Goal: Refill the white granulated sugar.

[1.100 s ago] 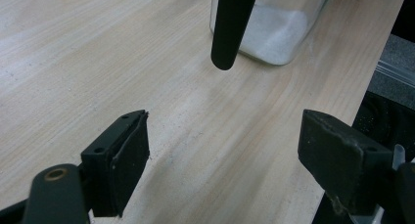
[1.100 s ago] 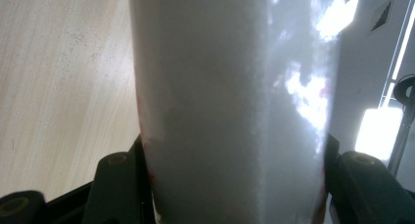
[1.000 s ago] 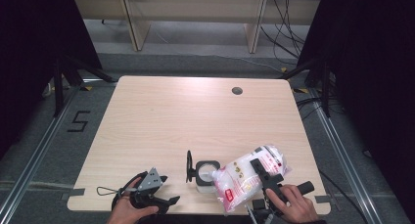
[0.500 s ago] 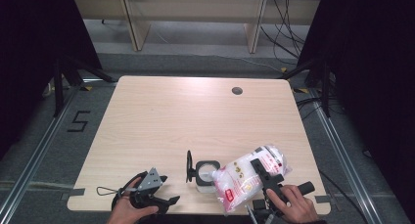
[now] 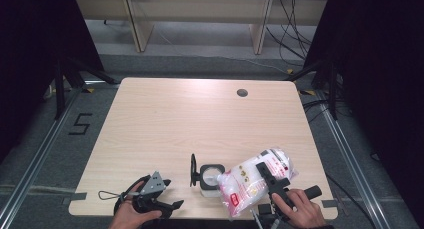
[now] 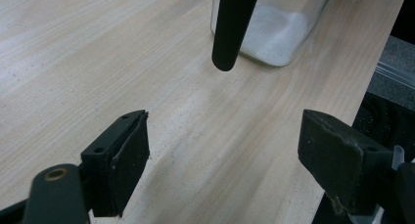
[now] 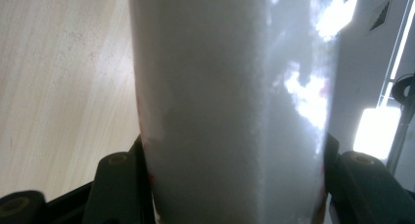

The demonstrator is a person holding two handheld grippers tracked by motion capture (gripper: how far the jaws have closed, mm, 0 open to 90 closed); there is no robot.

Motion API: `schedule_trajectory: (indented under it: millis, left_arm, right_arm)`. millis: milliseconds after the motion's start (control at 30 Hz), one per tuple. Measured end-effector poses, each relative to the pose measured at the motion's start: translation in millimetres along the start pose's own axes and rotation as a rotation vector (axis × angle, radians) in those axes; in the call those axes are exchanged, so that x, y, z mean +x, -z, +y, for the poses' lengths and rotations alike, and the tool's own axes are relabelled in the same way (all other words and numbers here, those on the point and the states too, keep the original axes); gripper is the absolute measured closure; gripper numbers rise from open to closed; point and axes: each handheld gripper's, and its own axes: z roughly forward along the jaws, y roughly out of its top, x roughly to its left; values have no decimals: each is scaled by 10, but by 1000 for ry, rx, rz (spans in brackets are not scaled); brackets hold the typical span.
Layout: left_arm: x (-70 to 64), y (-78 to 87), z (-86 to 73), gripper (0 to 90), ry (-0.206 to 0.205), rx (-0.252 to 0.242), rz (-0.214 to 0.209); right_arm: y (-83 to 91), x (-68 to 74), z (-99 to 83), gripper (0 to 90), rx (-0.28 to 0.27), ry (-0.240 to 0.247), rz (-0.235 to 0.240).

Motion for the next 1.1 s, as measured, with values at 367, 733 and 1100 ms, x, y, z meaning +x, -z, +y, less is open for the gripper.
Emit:
schedule_trajectory:
  millis: [367, 733, 1100]
  left_arm:
    - [0, -3, -1, 189, 4, 1, 2]
    - [10, 9, 0, 189, -8, 11, 3]
    - [23, 19, 4, 189, -21, 26, 11]
  right_arm:
    - [1, -11, -9, 442, -2, -1, -2]
    - [24, 2, 3, 442, 14, -20, 10]
    - [31, -28, 4, 443, 7, -2, -14]
